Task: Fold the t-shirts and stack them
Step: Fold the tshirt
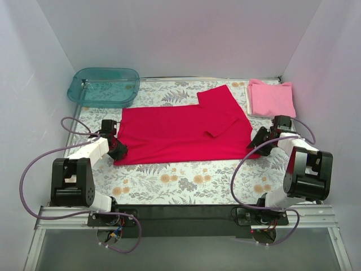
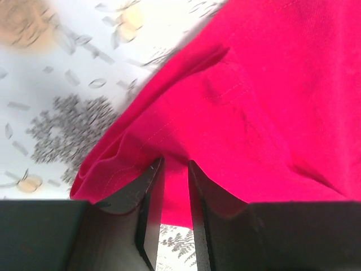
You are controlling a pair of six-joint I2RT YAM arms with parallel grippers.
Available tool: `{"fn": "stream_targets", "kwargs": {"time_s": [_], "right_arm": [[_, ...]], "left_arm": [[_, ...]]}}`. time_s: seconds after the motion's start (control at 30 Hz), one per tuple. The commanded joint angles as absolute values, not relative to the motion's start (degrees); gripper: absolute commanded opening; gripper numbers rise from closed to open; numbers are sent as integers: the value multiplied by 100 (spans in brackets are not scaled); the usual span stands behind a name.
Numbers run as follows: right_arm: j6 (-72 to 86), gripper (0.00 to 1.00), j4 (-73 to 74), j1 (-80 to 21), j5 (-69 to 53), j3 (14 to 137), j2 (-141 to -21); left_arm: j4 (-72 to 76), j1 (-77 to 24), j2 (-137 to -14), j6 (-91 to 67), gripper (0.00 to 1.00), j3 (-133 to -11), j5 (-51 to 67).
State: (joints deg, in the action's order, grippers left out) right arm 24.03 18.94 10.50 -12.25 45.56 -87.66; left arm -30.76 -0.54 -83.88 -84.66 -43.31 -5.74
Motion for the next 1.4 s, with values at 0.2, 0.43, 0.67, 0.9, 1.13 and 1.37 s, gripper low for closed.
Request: {"fn": "stream_targets", "kwargs": {"time_s": [0.2,0.43,0.67,0.9,1.13,1.37], "right_arm": [[2171,46,2839,1134,-395,4104,-7789],[2398,52,2051,1020,-1780,4412,-7269],[3690,64,504,212,-2382,4473,-7611],[4447,66,-457,-430,-2171,4526,-8287],[4834,67,-606,-747,-1811,4649,-8920],[4939,67,-729,-826,-1661,4755,-9351]], "left_arm": [[-4297,-18,-7471,-8728,31,-3937,-1335],[-4132,-9,-6821,-8535,66,-4351,-977],[-3885,-17,-6697,-8210,75,-4447,-826],[-3735,-9,-6776,-8077,74,-4614,-703],[-3700,-18,-6741,-8095,75,-4606,-650],[-3700,-9,-6776,-8016,76,-4570,-659]]}}
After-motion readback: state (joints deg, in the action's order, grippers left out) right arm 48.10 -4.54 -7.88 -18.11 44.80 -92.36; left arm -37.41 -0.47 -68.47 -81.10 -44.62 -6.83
